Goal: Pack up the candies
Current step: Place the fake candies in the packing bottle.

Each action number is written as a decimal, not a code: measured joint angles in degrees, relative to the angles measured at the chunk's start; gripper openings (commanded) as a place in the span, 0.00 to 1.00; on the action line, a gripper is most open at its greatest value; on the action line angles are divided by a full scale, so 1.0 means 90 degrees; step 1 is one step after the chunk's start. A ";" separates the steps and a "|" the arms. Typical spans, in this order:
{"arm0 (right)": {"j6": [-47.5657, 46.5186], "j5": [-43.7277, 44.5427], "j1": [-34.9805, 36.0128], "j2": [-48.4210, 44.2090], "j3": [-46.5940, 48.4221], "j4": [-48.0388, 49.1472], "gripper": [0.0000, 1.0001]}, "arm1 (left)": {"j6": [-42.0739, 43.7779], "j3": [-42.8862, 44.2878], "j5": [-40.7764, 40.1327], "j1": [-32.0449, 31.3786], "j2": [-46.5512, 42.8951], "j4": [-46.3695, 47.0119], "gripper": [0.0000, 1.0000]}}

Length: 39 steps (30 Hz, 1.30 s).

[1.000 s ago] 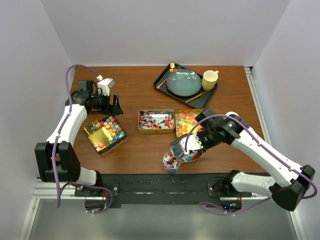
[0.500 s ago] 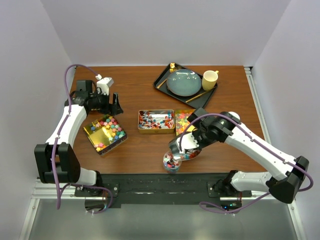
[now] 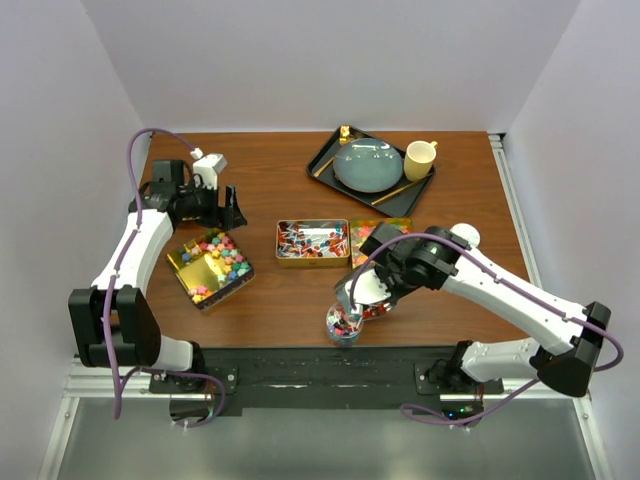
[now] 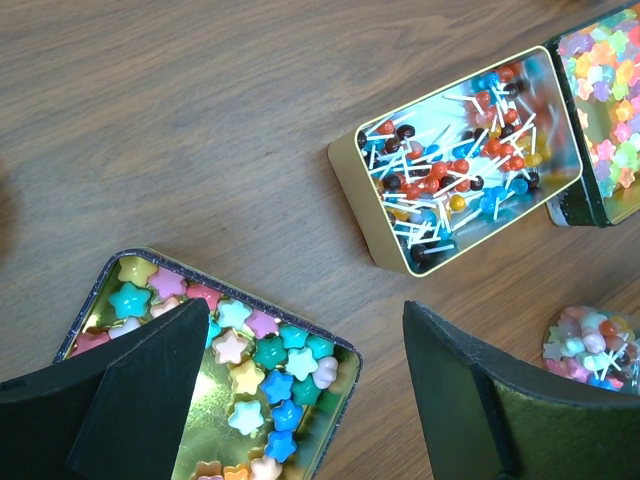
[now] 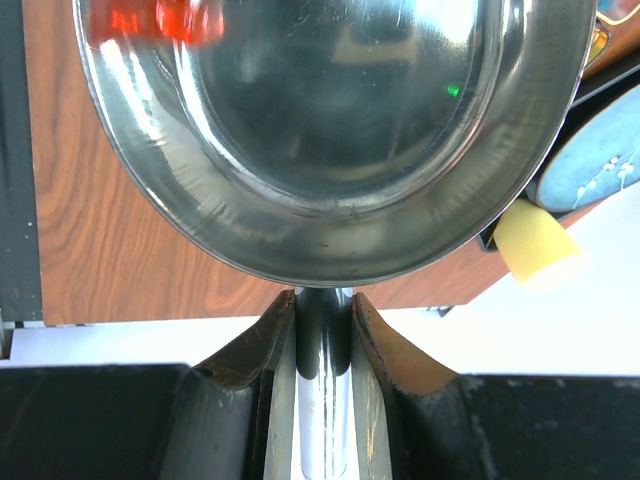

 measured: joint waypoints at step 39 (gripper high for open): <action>0.4556 -0.1559 -0.6200 0.0831 -0.0131 0.2688 0.00 | -0.0440 0.0002 0.0374 0.0000 0.0143 0.0092 0.80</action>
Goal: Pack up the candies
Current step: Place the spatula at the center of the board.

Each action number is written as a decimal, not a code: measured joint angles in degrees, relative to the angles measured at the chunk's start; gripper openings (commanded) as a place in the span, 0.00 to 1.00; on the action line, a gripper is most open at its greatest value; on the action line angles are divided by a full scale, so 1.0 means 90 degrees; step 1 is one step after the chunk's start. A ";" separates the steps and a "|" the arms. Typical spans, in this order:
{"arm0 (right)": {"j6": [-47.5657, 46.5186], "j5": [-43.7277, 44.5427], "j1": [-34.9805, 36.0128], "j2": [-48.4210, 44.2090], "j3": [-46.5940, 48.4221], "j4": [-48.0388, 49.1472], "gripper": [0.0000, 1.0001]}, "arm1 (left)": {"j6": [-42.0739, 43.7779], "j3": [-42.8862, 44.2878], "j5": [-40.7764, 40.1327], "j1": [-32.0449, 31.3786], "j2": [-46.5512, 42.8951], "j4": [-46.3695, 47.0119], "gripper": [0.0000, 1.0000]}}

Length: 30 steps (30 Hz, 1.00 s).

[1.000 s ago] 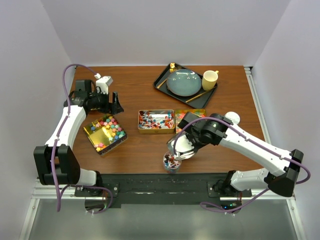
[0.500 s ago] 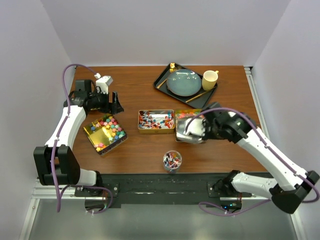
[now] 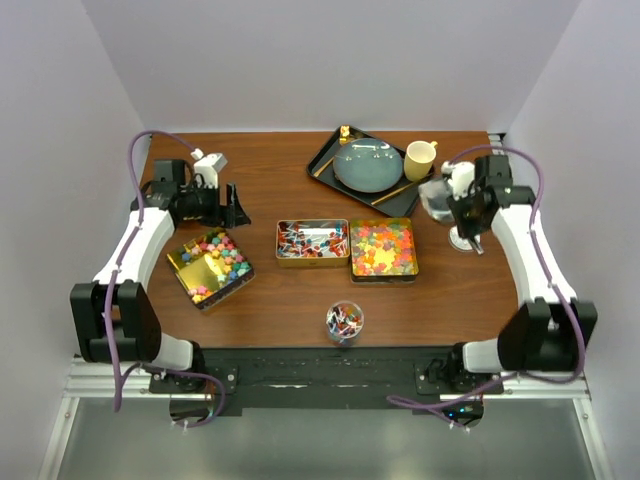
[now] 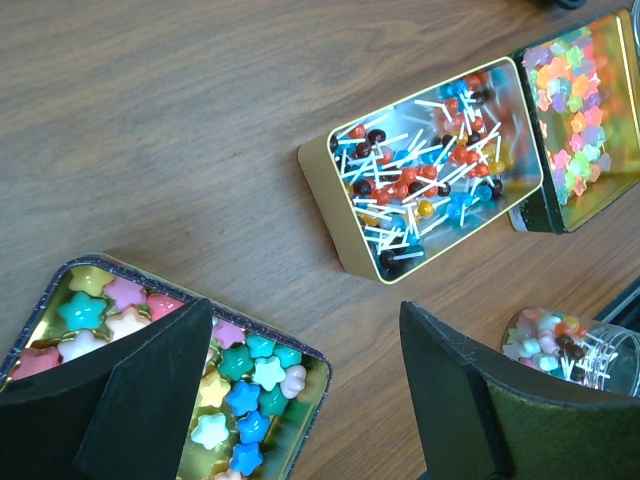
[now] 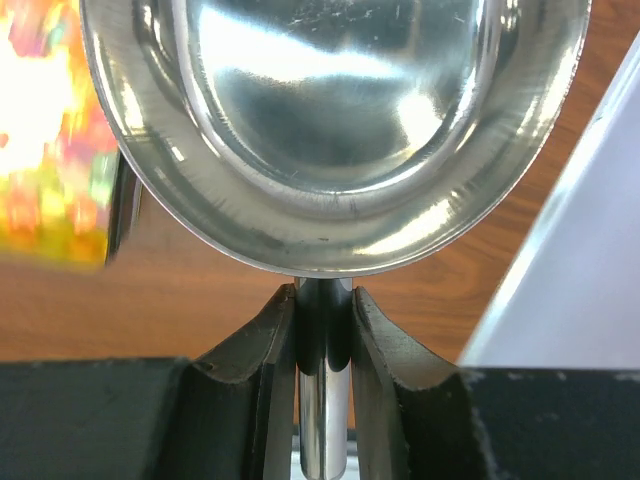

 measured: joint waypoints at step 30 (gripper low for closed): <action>0.4063 0.0287 -0.0396 0.4107 0.2076 0.1591 0.21 | 0.0372 0.0199 -0.0391 0.0000 0.0500 -0.0532 0.80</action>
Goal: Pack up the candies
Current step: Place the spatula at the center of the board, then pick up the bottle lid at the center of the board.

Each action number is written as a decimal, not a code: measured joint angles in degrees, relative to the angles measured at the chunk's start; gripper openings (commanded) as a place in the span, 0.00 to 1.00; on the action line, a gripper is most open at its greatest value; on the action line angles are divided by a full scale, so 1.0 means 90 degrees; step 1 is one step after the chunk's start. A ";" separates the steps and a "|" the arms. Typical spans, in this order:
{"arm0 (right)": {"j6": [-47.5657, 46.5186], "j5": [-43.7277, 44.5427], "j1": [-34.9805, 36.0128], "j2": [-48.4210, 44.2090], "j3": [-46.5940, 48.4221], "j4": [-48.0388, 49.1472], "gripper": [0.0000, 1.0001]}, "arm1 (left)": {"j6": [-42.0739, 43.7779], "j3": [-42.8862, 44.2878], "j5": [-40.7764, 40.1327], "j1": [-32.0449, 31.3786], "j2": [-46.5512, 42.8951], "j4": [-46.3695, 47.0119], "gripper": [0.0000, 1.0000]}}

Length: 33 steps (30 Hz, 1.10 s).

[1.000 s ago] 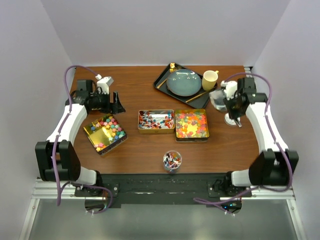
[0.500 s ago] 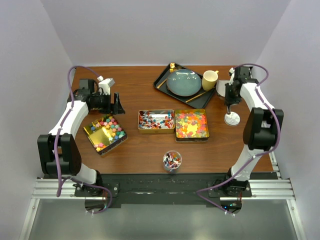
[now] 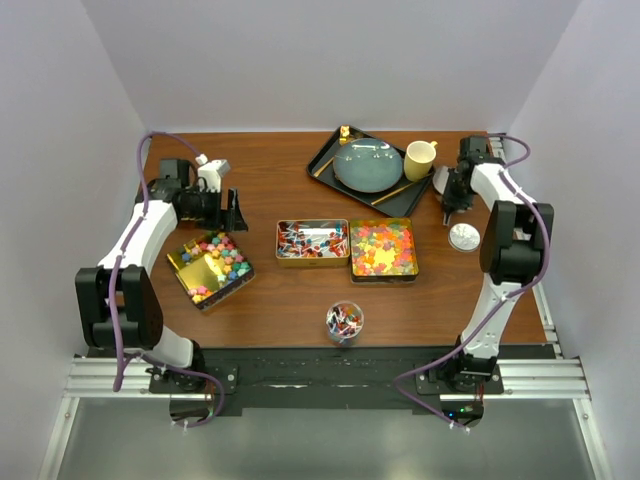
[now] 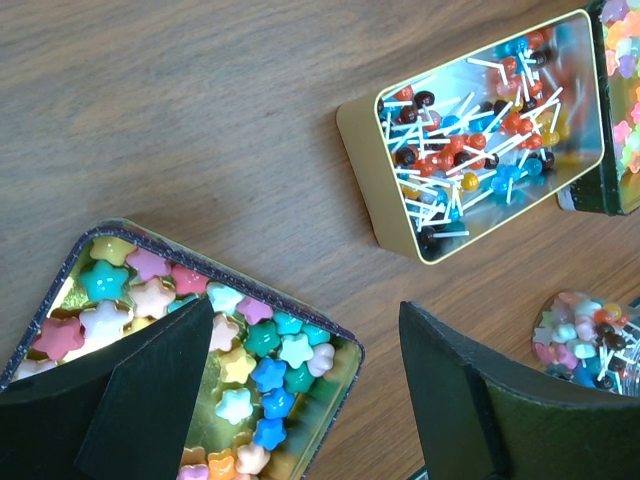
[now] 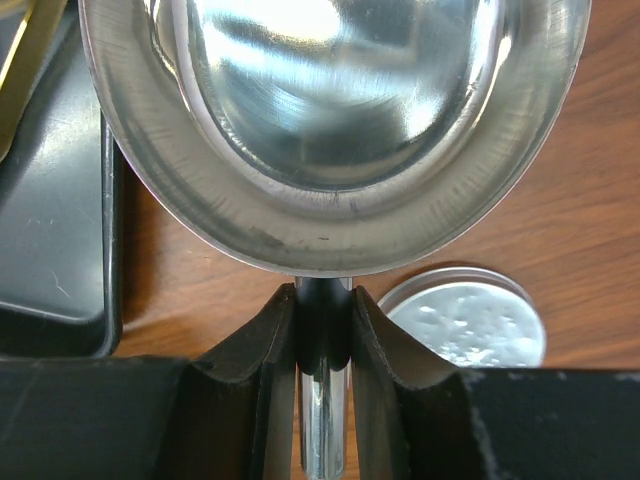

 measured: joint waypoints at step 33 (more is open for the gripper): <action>-0.4325 -0.1795 -0.1319 -0.0325 -0.0034 -0.1557 0.99 | -0.0597 -0.0787 0.0889 -0.0044 -0.0240 0.0789 1.00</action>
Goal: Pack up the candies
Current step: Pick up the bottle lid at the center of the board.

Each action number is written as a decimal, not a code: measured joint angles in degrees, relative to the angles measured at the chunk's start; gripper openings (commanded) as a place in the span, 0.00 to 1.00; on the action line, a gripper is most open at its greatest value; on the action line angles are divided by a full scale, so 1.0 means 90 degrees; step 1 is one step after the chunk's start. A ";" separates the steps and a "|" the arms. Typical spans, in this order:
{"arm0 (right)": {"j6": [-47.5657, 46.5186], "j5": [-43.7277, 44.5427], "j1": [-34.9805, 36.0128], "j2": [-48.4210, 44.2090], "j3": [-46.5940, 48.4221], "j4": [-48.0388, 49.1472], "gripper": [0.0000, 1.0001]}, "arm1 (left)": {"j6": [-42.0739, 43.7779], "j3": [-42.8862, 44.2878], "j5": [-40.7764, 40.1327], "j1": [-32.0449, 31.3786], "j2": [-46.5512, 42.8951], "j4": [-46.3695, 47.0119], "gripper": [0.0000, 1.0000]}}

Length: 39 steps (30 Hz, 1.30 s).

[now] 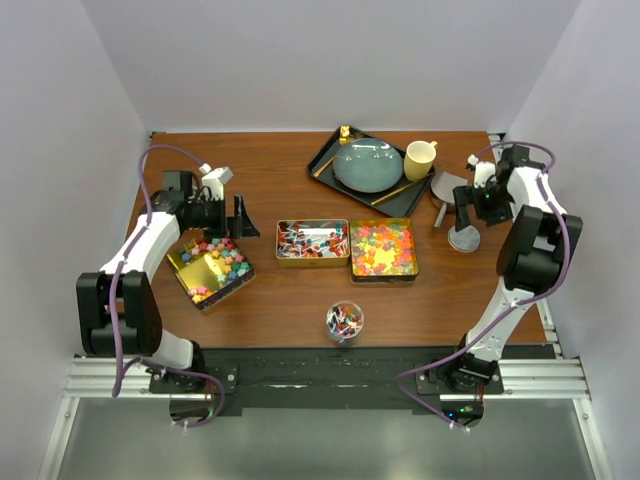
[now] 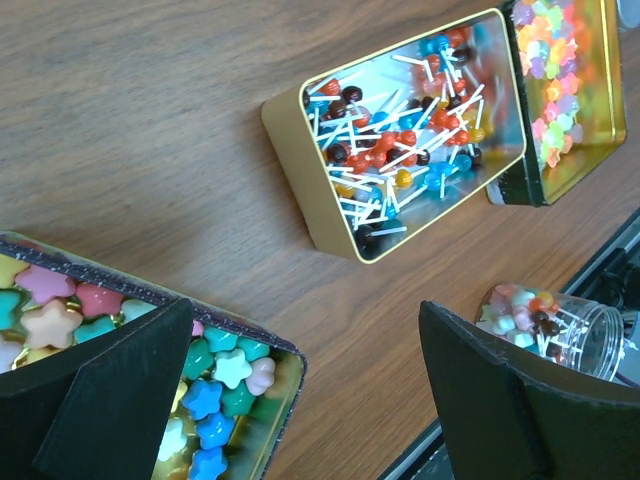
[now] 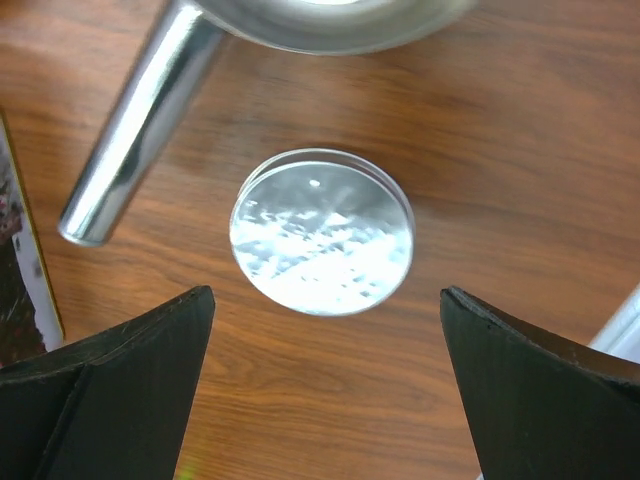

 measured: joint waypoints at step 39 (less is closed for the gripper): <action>-0.0865 0.0576 0.0454 0.0403 -0.0474 0.0515 0.85 | 0.0211 -0.0493 0.0010 -0.0653 -0.0340 0.0782 1.00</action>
